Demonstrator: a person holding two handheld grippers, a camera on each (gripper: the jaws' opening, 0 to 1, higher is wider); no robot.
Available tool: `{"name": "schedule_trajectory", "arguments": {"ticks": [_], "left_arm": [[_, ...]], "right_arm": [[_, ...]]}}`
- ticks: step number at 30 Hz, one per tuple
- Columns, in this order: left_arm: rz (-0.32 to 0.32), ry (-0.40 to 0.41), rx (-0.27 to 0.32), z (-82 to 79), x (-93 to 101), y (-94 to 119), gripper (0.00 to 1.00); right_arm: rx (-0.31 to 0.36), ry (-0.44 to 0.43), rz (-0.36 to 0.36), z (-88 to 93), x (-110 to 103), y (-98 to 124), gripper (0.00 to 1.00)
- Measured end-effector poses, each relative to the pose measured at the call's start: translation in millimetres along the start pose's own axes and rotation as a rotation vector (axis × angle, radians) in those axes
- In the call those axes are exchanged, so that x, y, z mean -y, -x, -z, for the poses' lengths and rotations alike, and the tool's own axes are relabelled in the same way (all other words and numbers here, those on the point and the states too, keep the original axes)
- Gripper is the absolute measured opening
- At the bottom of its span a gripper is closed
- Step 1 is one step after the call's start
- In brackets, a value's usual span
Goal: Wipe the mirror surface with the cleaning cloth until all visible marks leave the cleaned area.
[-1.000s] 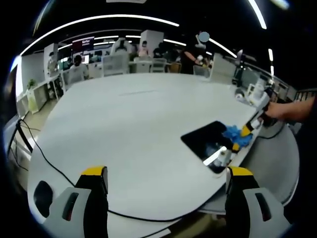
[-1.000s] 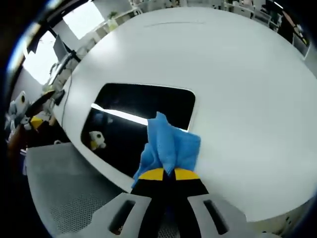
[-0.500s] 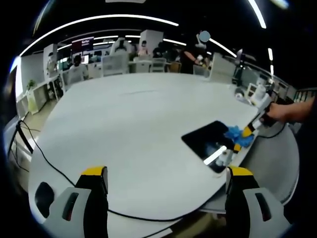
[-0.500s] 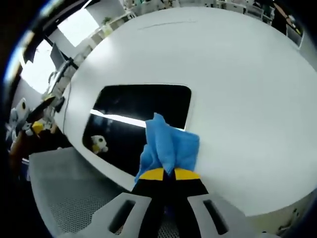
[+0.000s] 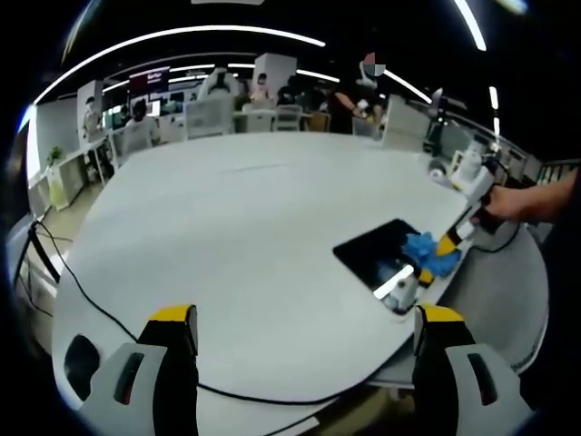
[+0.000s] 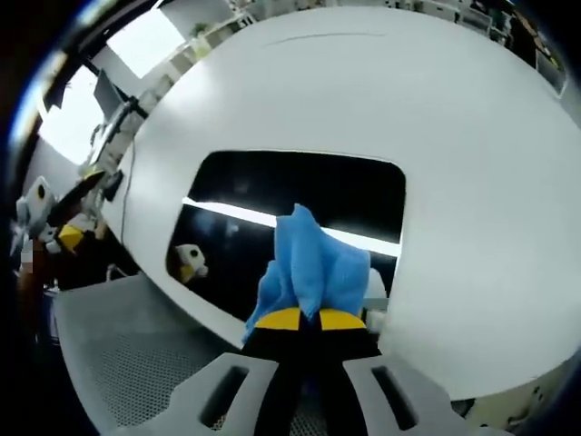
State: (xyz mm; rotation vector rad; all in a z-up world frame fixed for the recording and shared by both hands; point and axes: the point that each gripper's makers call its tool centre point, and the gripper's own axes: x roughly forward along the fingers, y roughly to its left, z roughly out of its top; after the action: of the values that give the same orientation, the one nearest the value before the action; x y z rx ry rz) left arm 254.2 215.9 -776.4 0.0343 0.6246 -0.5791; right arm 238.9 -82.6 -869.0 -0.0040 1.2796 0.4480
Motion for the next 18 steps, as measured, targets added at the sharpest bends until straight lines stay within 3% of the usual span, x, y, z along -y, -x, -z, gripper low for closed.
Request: {"name": "schedule_trajectory", "arguments": {"ticks": [14,18], "left_arm": [[-0.008,0.005,0.02,-2.7,-6.2,5.7,1.0],[-0.009,0.009,0.025,-2.9,-6.3,6.1,1.0]], "right_arm": [[-0.012,0.037,-0.023,-8.2,-33.9,-12.6,0.0],[-0.018,0.01,-0.056,-11.7,-42.8,-16.5,0.0]]}}
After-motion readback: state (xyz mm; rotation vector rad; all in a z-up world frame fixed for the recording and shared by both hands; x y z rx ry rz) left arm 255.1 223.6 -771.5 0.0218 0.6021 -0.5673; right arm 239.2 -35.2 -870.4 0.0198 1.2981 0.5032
